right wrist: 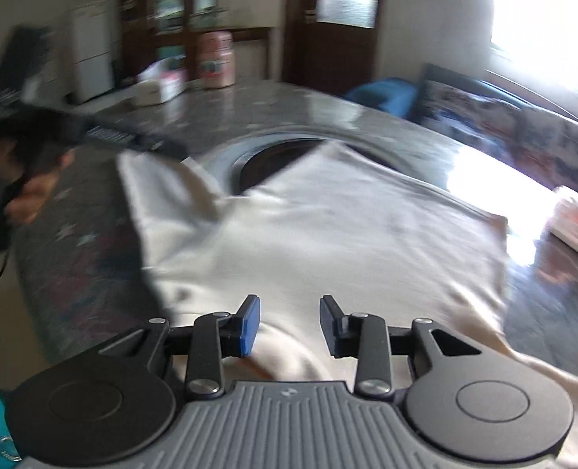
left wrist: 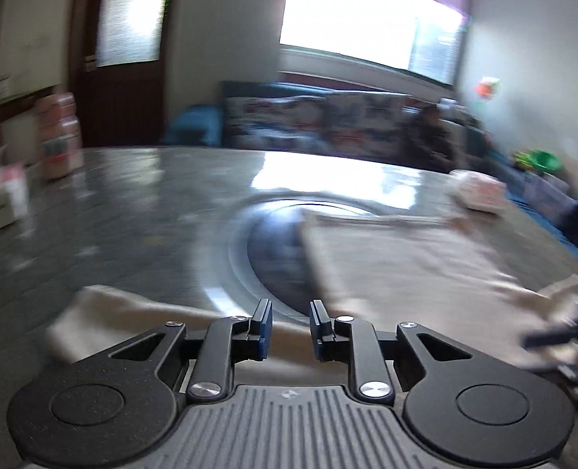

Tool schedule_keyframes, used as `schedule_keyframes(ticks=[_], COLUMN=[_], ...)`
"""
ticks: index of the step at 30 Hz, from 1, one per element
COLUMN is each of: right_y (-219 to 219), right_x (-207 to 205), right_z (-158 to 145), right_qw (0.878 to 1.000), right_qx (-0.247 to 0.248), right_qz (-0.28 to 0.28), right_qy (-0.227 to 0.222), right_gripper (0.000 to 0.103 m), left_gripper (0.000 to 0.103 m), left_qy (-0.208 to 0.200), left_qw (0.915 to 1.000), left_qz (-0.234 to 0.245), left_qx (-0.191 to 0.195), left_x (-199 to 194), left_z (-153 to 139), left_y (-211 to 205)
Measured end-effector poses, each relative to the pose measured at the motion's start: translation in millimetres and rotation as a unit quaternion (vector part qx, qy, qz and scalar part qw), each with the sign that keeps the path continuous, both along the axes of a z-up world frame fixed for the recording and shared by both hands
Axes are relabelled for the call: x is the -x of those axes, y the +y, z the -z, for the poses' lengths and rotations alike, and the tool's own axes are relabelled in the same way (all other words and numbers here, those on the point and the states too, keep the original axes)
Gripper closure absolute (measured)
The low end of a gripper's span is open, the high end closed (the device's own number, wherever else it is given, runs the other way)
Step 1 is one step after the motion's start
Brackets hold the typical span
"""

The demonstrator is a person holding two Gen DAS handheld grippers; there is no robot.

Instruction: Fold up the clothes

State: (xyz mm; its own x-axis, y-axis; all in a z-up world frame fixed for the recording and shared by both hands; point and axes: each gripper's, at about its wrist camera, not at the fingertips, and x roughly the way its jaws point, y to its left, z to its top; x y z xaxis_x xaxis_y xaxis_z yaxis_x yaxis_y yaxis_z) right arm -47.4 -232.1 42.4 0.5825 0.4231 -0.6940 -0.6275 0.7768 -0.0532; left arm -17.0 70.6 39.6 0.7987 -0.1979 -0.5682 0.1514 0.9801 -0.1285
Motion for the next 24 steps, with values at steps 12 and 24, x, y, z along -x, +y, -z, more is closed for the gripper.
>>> schedule_keyframes(ticks=[12, 24], right_y=[-34, -116], right_x=[24, 22], right_z=[20, 2], right_qw=[0.999, 0.986], right_qx=[0.030, -0.025], right_qz=[0.036, 0.163], right_qy=[-0.011, -0.027], right_gripper=[0.070, 0.069], left_gripper=[0.080, 0.079], left_qy=[0.021, 0.011], left_qw=[0.9816, 0.9741], left_qz=[0.185, 0.217], left_qx=[-0.043, -0.063], left_x=[24, 21], left_z=[30, 17], left_y=[-111, -132])
